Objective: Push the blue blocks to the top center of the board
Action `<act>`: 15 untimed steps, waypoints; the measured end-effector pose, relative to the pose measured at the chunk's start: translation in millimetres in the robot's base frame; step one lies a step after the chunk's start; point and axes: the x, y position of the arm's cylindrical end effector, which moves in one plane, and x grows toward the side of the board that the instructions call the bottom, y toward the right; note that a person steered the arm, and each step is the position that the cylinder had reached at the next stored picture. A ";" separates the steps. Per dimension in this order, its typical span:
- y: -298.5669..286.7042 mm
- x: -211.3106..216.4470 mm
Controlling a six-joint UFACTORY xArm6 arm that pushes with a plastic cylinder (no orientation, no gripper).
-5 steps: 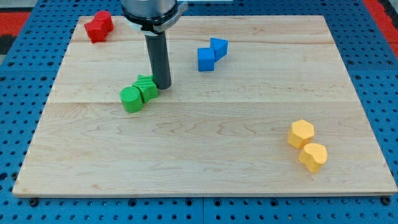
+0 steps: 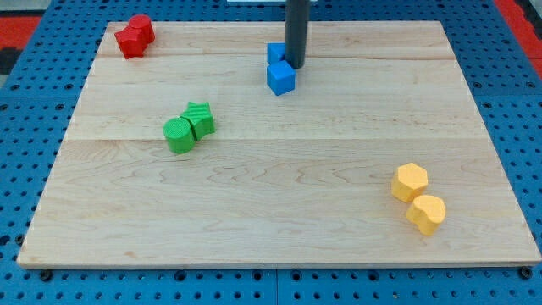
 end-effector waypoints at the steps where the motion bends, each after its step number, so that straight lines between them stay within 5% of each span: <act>1: -7.4 -1.1; 5: -103.1 -26.0; 7: -2.1 -38.1; 9: 66.8 70.8; 11: -34.1 38.6; 13: -83.9 55.8; 15: -33.8 18.8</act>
